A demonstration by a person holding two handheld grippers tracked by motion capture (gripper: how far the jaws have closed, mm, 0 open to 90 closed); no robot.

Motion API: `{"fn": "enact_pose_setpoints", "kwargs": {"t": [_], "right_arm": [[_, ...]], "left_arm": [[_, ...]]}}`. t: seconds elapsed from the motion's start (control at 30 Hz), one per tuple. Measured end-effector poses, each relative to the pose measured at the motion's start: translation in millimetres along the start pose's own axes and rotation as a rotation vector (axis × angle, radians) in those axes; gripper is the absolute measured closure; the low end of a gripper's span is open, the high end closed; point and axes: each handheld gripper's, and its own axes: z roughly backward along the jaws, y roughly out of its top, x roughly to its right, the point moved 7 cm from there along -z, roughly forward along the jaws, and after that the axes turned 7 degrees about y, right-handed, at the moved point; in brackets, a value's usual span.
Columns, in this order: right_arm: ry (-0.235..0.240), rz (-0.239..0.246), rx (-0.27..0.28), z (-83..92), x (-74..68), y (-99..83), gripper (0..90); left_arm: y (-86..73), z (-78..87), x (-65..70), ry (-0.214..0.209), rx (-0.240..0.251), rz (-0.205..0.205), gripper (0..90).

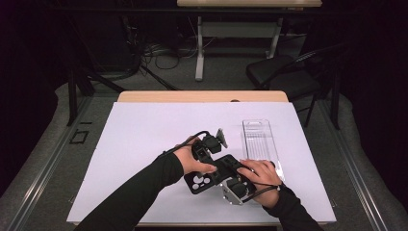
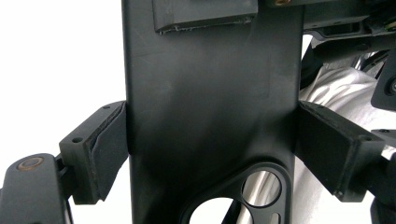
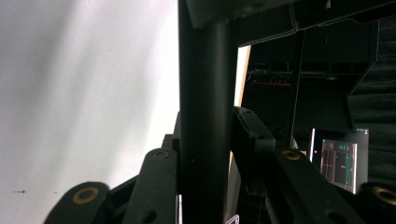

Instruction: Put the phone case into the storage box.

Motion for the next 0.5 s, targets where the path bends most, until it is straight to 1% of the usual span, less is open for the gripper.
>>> {"fn": "enact_pose_setpoints", "kwargs": {"t": [0.03, 0.37, 0.5], "right_arm": [[0.000, 0.005, 0.001, -0.1, 0.3, 0.1, 72.6], [-0.002, 0.000, 0.002, 0.1, -0.2, -0.4, 74.7], [-0.008, 0.009, 0.002, 0.1, 0.1, -0.3, 76.0]], "left_arm": [[-0.1, 0.1, 0.5, -0.001, -0.003, 0.005, 14.2], [0.0, -0.1, 0.1, -0.006, -0.002, 0.005, 14.2], [-0.1, -0.3, -0.1, -0.010, 0.002, 0.009, 14.1]]}}
